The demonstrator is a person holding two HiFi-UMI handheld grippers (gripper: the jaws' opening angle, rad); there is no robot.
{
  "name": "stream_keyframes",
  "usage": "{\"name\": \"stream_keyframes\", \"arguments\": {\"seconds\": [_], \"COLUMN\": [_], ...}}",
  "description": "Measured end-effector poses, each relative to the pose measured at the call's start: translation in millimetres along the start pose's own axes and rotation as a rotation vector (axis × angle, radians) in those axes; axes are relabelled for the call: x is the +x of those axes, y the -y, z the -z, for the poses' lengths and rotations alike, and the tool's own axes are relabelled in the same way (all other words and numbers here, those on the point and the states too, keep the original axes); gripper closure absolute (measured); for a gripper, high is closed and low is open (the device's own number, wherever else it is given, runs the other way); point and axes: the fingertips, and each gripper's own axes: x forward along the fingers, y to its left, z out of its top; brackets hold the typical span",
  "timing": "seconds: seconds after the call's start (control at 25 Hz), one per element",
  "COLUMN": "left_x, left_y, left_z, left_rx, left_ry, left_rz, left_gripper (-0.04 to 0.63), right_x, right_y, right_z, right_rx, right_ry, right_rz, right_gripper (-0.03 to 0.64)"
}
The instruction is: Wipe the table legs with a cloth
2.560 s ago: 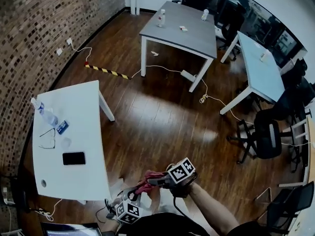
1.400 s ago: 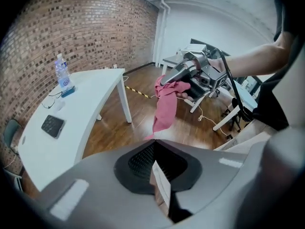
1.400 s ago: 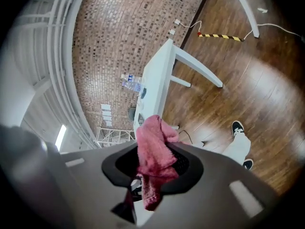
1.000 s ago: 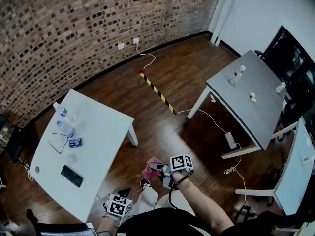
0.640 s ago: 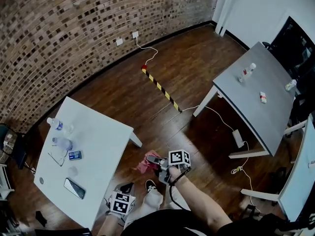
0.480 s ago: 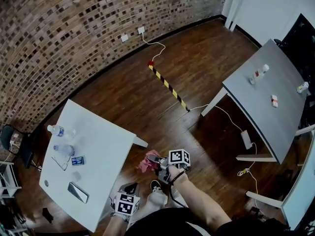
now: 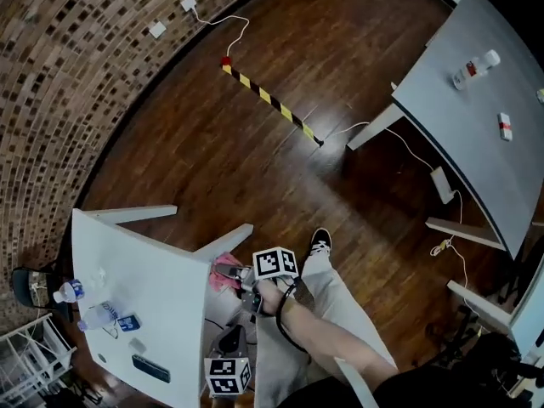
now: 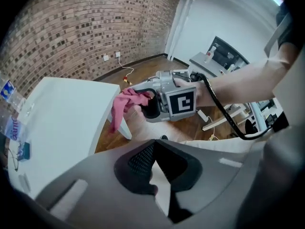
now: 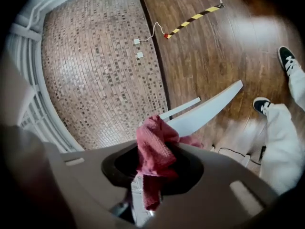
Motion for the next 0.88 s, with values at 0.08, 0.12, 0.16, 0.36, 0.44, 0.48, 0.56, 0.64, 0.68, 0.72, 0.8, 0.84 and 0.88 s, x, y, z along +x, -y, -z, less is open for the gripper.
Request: {"name": "stream_keyframes", "arguments": {"seconds": [0.08, 0.12, 0.16, 0.36, 0.44, 0.48, 0.56, 0.64, 0.68, 0.72, 0.8, 0.84, 0.88], "left_x": [16.4, 25.8, 35.1, 65.3, 76.1, 81.3, 90.6, 98.8, 103.1, 107.6, 116.8, 121.9, 127.9], "left_y": [-5.2, -7.1, -8.5, -14.1, -20.6, -24.8, -34.3, -44.9, -49.3, -52.2, -55.3, -55.9, -56.0], "left_z": [-2.1, -3.8, -4.6, 15.0, 24.2, 28.5, 34.8, 33.4, 32.3, 31.9, 32.4, 33.1, 34.2], "left_rx": [-0.011, -0.004, 0.006, 0.032, 0.042, 0.046, 0.045, 0.045, 0.042, 0.036, 0.022, 0.019, 0.019], "left_ry": [0.003, 0.003, 0.001, -0.043, -0.054, -0.059, -0.063, -0.039, -0.030, -0.026, -0.028, -0.030, -0.031], "left_rz": [0.007, 0.014, 0.025, 0.088, 0.088, 0.086, 0.071, 0.035, 0.020, 0.011, 0.002, -0.003, -0.006], "left_gripper": [0.593, 0.593, 0.594, 0.594, 0.593, 0.593, 0.593, 0.594, 0.594, 0.593, 0.594, 0.592, 0.593], "right_x": [14.4, 19.5, 23.1, 38.0, 43.5, 44.9, 46.0, 47.3, 48.2, 49.0, 50.1, 50.6, 51.3], "right_y": [12.9, 18.0, 22.0, 30.6, 31.0, 31.8, 36.8, 44.6, 48.9, 54.0, 66.3, 73.2, 80.6], "right_z": [-1.8, -5.2, -9.3, -13.6, -15.6, -17.2, -20.3, -23.5, -25.5, -28.0, -33.2, -36.0, -39.3], "right_rx": [0.036, 0.061, 0.086, 0.127, 0.111, 0.105, 0.088, 0.075, 0.077, 0.083, 0.099, 0.106, 0.113], "right_ry": [0.004, 0.017, 0.035, 0.087, 0.089, 0.093, 0.107, 0.118, 0.121, 0.123, 0.129, 0.132, 0.135], "right_rz": [-0.028, -0.050, -0.077, -0.181, -0.193, -0.195, -0.173, -0.144, -0.137, -0.131, -0.118, -0.111, -0.104], "right_gripper": [0.522, 0.522, 0.522, 0.522, 0.522, 0.520, 0.520, 0.520, 0.518, 0.520, 0.520, 0.520, 0.520]}}
